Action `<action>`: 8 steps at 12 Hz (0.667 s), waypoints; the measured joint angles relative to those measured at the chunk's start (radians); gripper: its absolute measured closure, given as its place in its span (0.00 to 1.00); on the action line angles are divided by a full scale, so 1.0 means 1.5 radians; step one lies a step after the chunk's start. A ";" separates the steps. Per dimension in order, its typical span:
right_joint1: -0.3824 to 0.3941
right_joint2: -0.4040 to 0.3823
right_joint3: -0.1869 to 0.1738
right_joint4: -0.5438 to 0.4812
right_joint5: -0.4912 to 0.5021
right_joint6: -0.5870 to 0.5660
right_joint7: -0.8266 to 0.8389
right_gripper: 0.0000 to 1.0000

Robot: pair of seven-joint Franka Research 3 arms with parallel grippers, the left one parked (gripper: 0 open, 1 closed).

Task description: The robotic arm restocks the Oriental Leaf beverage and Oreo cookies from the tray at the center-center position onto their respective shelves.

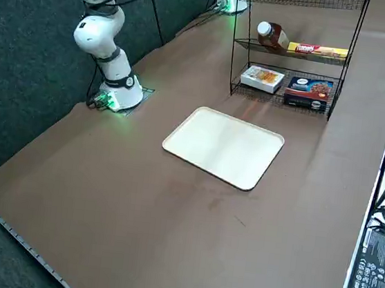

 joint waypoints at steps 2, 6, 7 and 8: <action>0.000 0.000 0.000 0.000 0.000 0.003 0.000 0.11; 0.000 0.000 0.000 0.001 0.000 0.008 0.000 0.11; 0.000 0.000 -0.001 0.002 0.000 0.008 0.000 0.08; -0.001 0.000 -0.002 0.005 0.000 0.008 -0.001 0.03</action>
